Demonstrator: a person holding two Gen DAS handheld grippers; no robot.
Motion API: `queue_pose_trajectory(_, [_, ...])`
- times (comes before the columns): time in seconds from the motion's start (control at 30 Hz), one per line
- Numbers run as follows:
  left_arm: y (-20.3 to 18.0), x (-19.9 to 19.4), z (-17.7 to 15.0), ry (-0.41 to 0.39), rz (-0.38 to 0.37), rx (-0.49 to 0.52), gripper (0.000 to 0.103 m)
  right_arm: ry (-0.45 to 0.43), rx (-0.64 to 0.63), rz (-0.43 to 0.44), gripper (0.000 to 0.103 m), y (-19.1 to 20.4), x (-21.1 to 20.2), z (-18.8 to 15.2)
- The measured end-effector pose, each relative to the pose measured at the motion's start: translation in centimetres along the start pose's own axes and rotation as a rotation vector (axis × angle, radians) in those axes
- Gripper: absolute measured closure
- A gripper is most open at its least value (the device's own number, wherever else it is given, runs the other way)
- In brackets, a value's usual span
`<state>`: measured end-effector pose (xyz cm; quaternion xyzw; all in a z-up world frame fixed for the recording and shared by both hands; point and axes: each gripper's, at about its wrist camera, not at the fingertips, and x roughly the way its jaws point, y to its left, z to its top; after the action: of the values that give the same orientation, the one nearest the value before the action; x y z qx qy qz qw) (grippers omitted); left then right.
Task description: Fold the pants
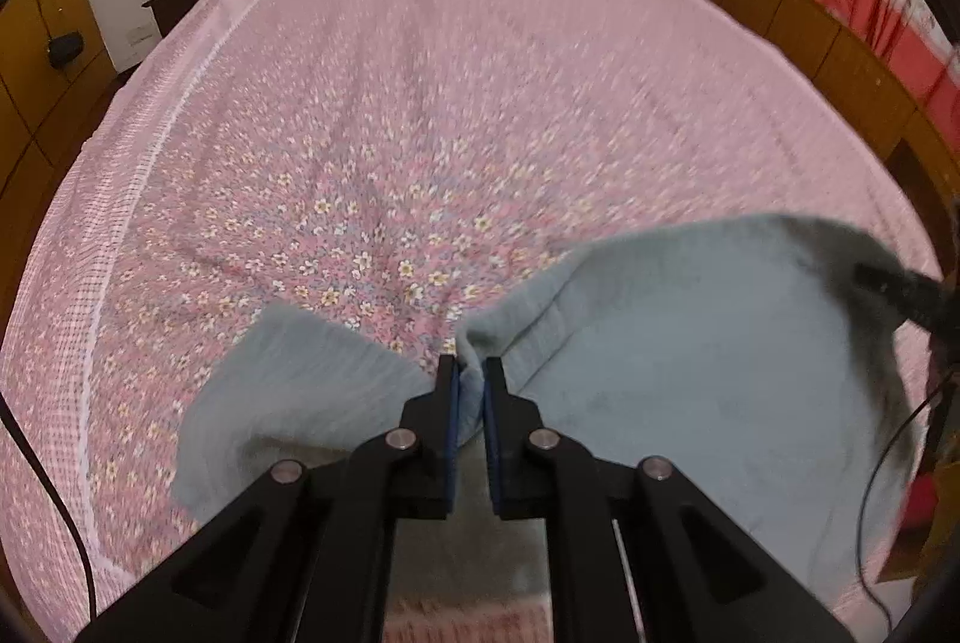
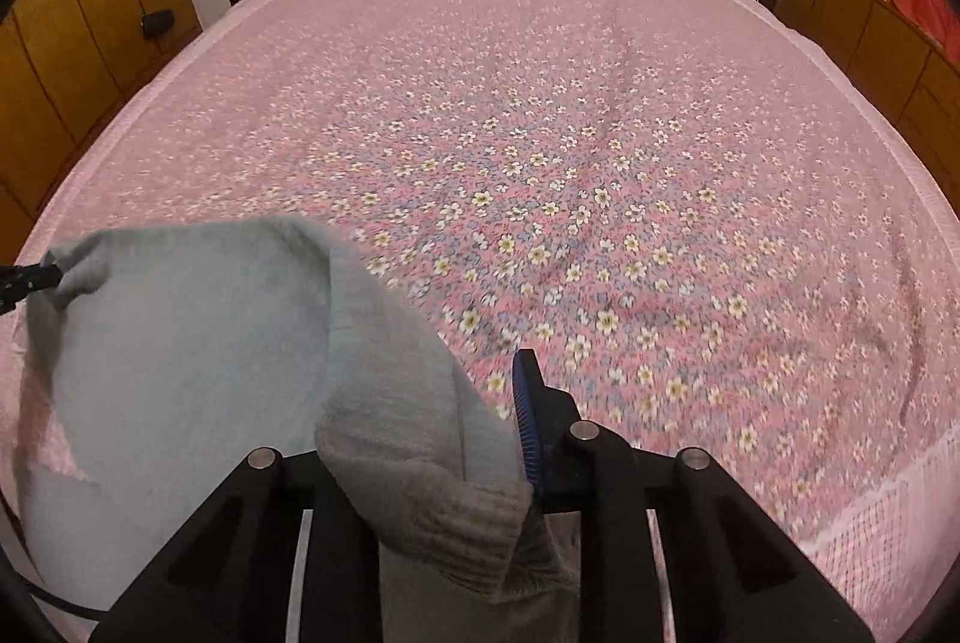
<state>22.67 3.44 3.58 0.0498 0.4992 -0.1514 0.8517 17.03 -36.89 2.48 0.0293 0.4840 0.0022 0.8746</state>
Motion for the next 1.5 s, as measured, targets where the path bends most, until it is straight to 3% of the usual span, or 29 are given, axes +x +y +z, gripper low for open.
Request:
queue_pose_trajectory(0.23, [-0.7,-5.7,-0.6,-0.090,-0.006,0.000,0.096,-0.037,0.002,0.024,0.079,0.6,-3.6,-1.8])
queue_pose_trajectory(0.37, [-1.0,-9.2,-3.4,-0.133,-0.025,-0.023,0.096,-0.062,0.003,0.041,0.079,0.6,-6.1,-3.2])
queue_pose_trajectory(0.83, [-3.7,-14.6,-12.2,-0.155,-0.024,0.010,0.096,-0.063,-0.049,0.030,0.079,-0.5,-11.1,-8.8])
queue_pose_trajectory(1.07, [-5.1,-13.2,-17.8,-0.032,-0.088,-0.014,0.096,-0.010,-0.068,0.024,0.079,-0.5,-10.9,-12.5])
queue_pose_trajectory(1.3, [-5.5,-10.7,-20.4,0.050,-0.068,-0.050,0.096,0.079,-0.023,0.004,0.079,-0.8,-9.1,-15.3])
queue_pose_trajectory(1.37, [-5.6,-10.1,-20.9,0.064,-0.063,-0.074,0.096,0.087,0.005,0.002,0.074,-0.9,-8.8,-15.7])
queue_pose_trajectory(1.5, [-5.2,-9.1,-22.0,0.093,-0.057,-0.149,0.091,0.108,0.046,-0.074,0.047,-1.0,-8.7,-16.6])
